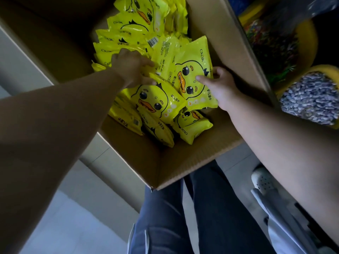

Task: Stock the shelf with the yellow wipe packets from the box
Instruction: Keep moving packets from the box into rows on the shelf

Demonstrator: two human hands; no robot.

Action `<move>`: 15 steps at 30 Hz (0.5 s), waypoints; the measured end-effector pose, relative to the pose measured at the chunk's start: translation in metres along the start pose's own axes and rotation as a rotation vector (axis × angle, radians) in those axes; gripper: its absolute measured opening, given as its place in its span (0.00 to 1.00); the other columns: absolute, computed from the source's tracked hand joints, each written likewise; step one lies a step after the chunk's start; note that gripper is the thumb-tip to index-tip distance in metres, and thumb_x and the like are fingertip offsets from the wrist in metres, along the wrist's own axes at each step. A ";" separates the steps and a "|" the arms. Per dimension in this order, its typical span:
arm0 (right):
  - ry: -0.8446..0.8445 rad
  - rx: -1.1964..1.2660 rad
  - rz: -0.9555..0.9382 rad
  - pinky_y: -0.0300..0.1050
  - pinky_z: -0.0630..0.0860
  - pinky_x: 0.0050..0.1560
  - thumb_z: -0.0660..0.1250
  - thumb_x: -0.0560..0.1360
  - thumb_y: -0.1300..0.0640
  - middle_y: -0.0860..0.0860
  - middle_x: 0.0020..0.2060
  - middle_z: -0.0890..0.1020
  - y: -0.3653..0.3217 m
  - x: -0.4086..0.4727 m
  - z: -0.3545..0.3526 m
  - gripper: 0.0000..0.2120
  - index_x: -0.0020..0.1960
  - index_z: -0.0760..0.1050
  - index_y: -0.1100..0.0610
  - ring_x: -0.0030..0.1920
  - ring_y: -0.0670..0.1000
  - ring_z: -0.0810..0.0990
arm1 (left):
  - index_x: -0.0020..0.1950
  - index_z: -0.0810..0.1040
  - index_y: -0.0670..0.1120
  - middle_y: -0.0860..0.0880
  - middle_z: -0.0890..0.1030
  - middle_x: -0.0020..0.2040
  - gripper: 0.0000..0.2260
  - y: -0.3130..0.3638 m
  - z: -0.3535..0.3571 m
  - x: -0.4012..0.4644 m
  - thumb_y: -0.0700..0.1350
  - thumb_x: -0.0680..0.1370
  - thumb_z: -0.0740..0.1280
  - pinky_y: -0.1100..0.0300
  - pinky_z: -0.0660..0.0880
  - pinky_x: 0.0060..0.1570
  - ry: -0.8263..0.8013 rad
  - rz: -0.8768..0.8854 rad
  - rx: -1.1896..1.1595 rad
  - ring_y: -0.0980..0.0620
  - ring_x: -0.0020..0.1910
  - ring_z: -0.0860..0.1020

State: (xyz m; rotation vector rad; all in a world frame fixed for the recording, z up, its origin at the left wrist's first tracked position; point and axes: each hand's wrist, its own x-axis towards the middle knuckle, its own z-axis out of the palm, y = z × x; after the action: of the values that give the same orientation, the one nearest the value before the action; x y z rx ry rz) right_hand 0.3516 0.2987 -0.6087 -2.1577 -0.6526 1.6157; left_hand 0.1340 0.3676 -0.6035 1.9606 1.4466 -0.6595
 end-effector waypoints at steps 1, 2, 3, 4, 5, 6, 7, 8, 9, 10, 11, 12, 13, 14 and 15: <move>0.011 0.009 0.002 0.36 0.73 0.41 0.71 0.71 0.58 0.55 0.51 0.79 0.000 -0.001 0.000 0.19 0.60 0.72 0.62 0.47 0.49 0.76 | 0.67 0.71 0.54 0.43 0.70 0.66 0.28 0.000 -0.001 -0.001 0.59 0.69 0.69 0.48 0.56 0.66 0.001 -0.004 0.064 0.39 0.68 0.61; 0.016 0.002 -0.002 0.33 0.72 0.38 0.70 0.71 0.58 0.54 0.49 0.78 0.000 -0.003 0.000 0.18 0.59 0.73 0.62 0.47 0.49 0.76 | 0.66 0.72 0.54 0.43 0.71 0.65 0.26 0.000 -0.003 -0.003 0.59 0.69 0.68 0.48 0.56 0.65 0.013 0.001 0.096 0.40 0.68 0.61; 0.021 -0.012 -0.006 0.31 0.70 0.37 0.70 0.72 0.58 0.53 0.48 0.78 -0.001 -0.005 0.000 0.18 0.59 0.73 0.62 0.47 0.49 0.75 | 0.65 0.74 0.53 0.42 0.72 0.64 0.25 0.000 -0.005 -0.005 0.59 0.70 0.68 0.48 0.56 0.65 0.022 0.010 0.112 0.40 0.67 0.62; 0.025 -0.022 -0.012 0.29 0.70 0.36 0.70 0.72 0.58 0.53 0.48 0.78 -0.002 -0.007 -0.001 0.17 0.59 0.74 0.63 0.47 0.48 0.75 | 0.63 0.75 0.51 0.42 0.73 0.62 0.24 0.000 -0.007 -0.008 0.59 0.70 0.68 0.49 0.56 0.64 0.033 0.020 0.123 0.40 0.66 0.63; 0.029 -0.026 -0.017 0.29 0.70 0.37 0.70 0.72 0.58 0.54 0.48 0.79 -0.003 -0.009 -0.001 0.17 0.58 0.74 0.63 0.46 0.48 0.76 | 0.61 0.77 0.50 0.42 0.74 0.61 0.23 0.000 -0.010 -0.011 0.59 0.70 0.68 0.49 0.55 0.64 0.032 0.025 0.122 0.40 0.66 0.63; 0.036 -0.032 -0.023 0.29 0.70 0.37 0.70 0.72 0.59 0.54 0.48 0.79 -0.004 -0.012 -0.003 0.17 0.58 0.75 0.63 0.44 0.48 0.76 | 0.59 0.78 0.49 0.43 0.75 0.60 0.22 0.000 -0.012 -0.015 0.59 0.70 0.68 0.50 0.55 0.64 0.023 0.023 0.104 0.41 0.66 0.63; 0.043 -0.035 -0.040 0.29 0.71 0.36 0.70 0.72 0.59 0.54 0.47 0.79 -0.008 -0.018 -0.005 0.16 0.58 0.76 0.63 0.40 0.46 0.77 | 0.57 0.79 0.48 0.44 0.76 0.59 0.21 -0.001 -0.016 -0.021 0.59 0.70 0.68 0.50 0.55 0.64 0.013 0.021 0.066 0.42 0.66 0.63; 0.045 -0.041 -0.066 0.27 0.70 0.34 0.70 0.72 0.60 0.54 0.46 0.79 -0.012 -0.025 -0.008 0.16 0.57 0.76 0.63 0.36 0.42 0.77 | 0.55 0.80 0.47 0.44 0.76 0.58 0.19 -0.001 -0.020 -0.028 0.57 0.70 0.69 0.51 0.56 0.64 0.010 0.029 0.006 0.42 0.66 0.64; 0.042 -0.050 -0.099 0.26 0.70 0.32 0.70 0.72 0.60 0.54 0.46 0.80 -0.017 -0.032 -0.012 0.15 0.57 0.76 0.63 0.32 0.37 0.76 | 0.53 0.80 0.45 0.44 0.76 0.57 0.17 -0.001 -0.027 -0.037 0.55 0.70 0.70 0.52 0.58 0.63 0.013 0.047 -0.078 0.43 0.65 0.65; 0.031 -0.061 -0.133 0.24 0.69 0.31 0.70 0.72 0.60 0.53 0.46 0.80 -0.023 -0.040 -0.016 0.15 0.57 0.77 0.63 0.29 0.33 0.75 | 0.50 0.81 0.43 0.44 0.77 0.56 0.15 -0.002 -0.033 -0.047 0.53 0.70 0.71 0.54 0.62 0.61 0.014 0.071 -0.174 0.43 0.64 0.68; 0.013 -0.064 -0.155 0.24 0.69 0.31 0.69 0.72 0.61 0.53 0.46 0.79 -0.029 -0.047 -0.020 0.15 0.58 0.76 0.63 0.27 0.31 0.74 | 0.48 0.81 0.42 0.43 0.78 0.54 0.14 -0.003 -0.040 -0.055 0.51 0.70 0.71 0.57 0.65 0.57 -0.001 0.085 -0.263 0.44 0.60 0.71; 0.005 -0.053 -0.169 0.25 0.70 0.33 0.69 0.72 0.61 0.53 0.47 0.79 -0.039 -0.059 -0.025 0.15 0.58 0.76 0.64 0.28 0.31 0.75 | 0.47 0.80 0.40 0.43 0.78 0.52 0.13 -0.004 -0.052 -0.068 0.50 0.71 0.71 0.59 0.68 0.50 -0.015 0.087 -0.317 0.46 0.56 0.74; 0.003 -0.036 -0.171 0.26 0.71 0.35 0.69 0.72 0.62 0.54 0.48 0.80 -0.049 -0.070 -0.029 0.16 0.59 0.75 0.64 0.29 0.32 0.75 | 0.47 0.80 0.39 0.44 0.79 0.49 0.13 -0.003 -0.063 -0.080 0.49 0.71 0.71 0.60 0.68 0.45 -0.034 0.079 -0.344 0.48 0.51 0.75; -0.005 -0.037 -0.185 0.27 0.72 0.36 0.69 0.72 0.61 0.55 0.49 0.80 -0.061 -0.084 -0.034 0.17 0.59 0.75 0.65 0.30 0.33 0.76 | 0.47 0.80 0.39 0.45 0.78 0.46 0.13 -0.001 -0.077 -0.094 0.49 0.71 0.71 0.61 0.67 0.42 -0.044 0.073 -0.351 0.49 0.48 0.75; -0.010 -0.061 -0.215 0.26 0.71 0.35 0.70 0.72 0.61 0.55 0.50 0.80 -0.073 -0.097 -0.038 0.17 0.59 0.76 0.64 0.32 0.34 0.76 | 0.47 0.80 0.39 0.46 0.78 0.44 0.14 0.000 -0.090 -0.106 0.50 0.71 0.71 0.62 0.66 0.40 -0.047 0.069 -0.357 0.50 0.46 0.74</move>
State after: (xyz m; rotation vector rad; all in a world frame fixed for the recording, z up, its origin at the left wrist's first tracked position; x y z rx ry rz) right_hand 0.3545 0.3034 -0.4813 -2.0416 -0.9141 1.5122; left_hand 0.1075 0.3623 -0.4671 1.6971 1.3551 -0.3821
